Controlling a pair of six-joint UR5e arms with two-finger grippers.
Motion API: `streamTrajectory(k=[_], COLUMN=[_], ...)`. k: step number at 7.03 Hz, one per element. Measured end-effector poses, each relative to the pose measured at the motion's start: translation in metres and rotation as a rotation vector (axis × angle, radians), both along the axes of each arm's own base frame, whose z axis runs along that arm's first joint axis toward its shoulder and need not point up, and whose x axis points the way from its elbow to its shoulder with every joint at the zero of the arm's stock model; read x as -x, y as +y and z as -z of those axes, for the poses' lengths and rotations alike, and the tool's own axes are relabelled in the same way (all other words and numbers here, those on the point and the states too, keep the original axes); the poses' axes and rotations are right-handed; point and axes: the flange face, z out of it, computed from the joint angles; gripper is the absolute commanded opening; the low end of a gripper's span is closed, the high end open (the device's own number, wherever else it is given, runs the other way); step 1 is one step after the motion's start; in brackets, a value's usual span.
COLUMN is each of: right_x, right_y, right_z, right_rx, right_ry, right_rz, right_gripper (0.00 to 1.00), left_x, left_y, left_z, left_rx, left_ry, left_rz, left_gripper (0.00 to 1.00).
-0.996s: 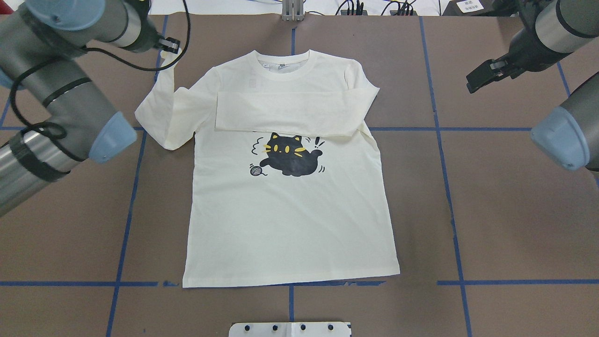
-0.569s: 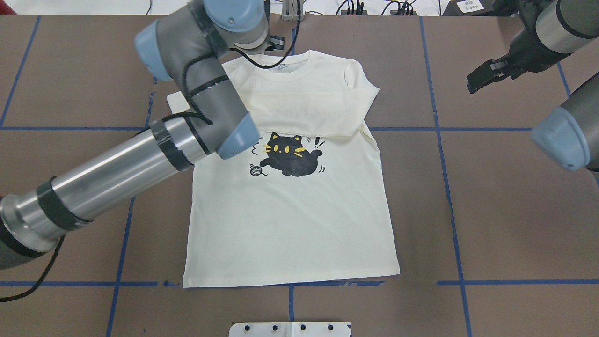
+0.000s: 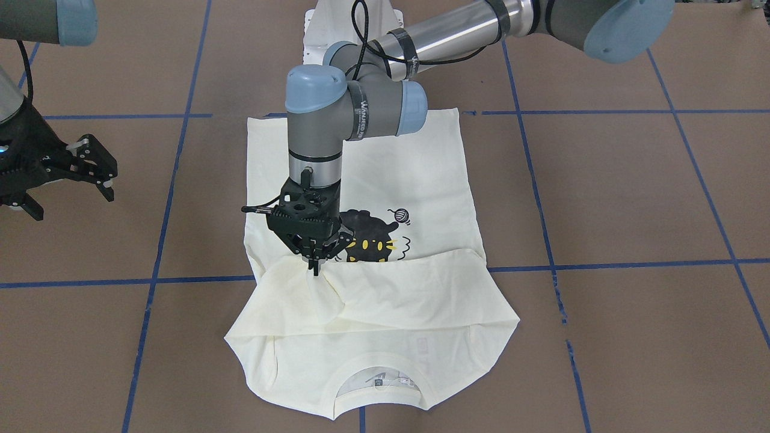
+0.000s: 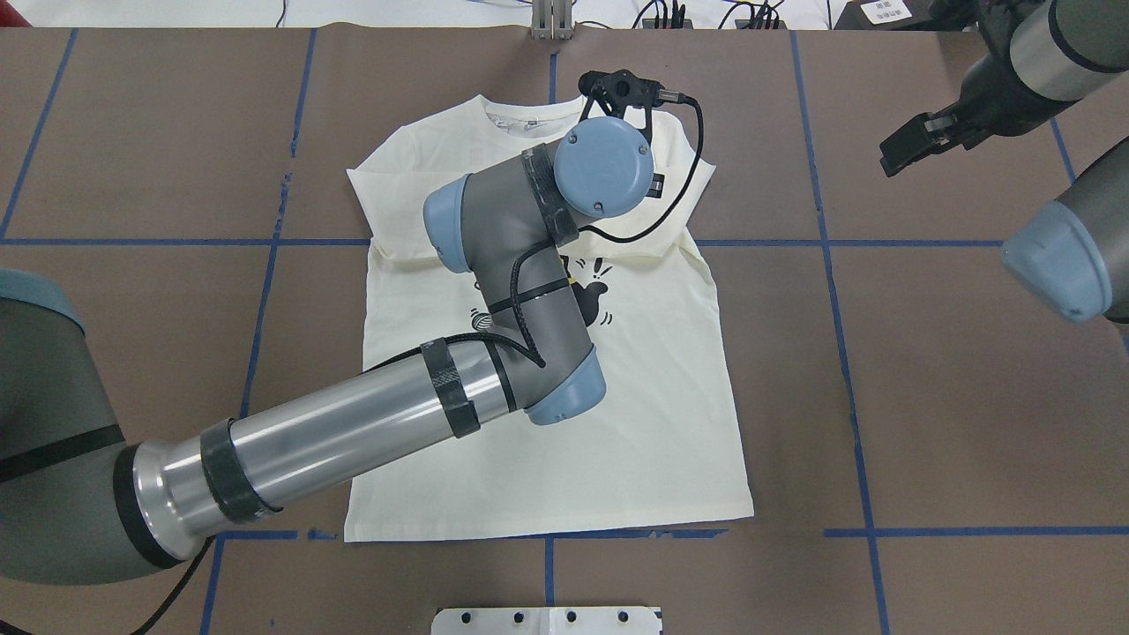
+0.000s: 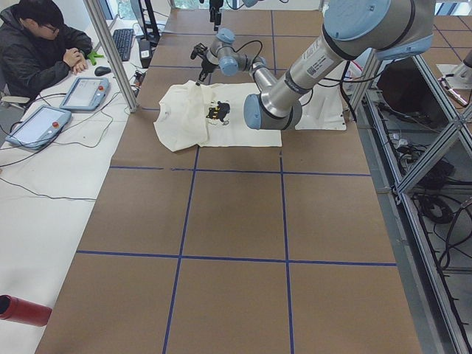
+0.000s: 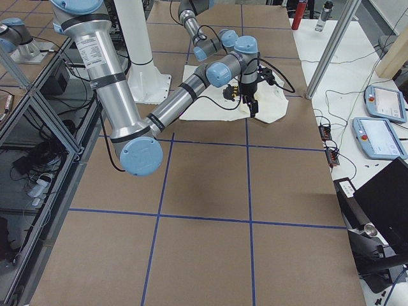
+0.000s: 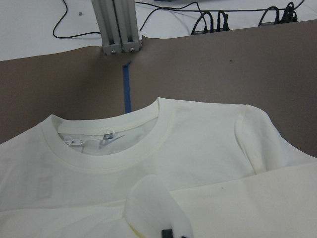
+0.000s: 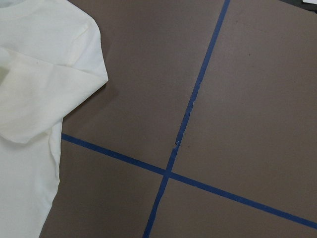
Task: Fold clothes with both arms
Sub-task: 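Carry the sleeve with the left gripper across the shirt toward the collar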
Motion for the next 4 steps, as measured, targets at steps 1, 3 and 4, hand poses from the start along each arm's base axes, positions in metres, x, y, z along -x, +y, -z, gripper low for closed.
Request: streamTrajectory(k=[1, 3, 4], right_x=[0.0, 0.0, 0.0], right_y=[0.0, 0.0, 0.0], right_z=[0.0, 0.0, 0.0], right_rx=[0.0, 0.0, -0.001], right_ry=[0.0, 0.001, 0.001], right_rz=[0.0, 0.0, 0.0], right_gripper=[1.0, 1.0, 1.0], left_x=[-0.011, -0.02, -0.021], left_y=[0.007, 0.017, 0.021], left_z=[0.003, 0.009, 0.014], left_rx=[-0.016, -0.047, -0.066], left_ry=[0.02, 0.066, 0.109], left_rz=[-0.01, -0.022, -0.028], left_gripper=[0.0, 1.0, 1.0])
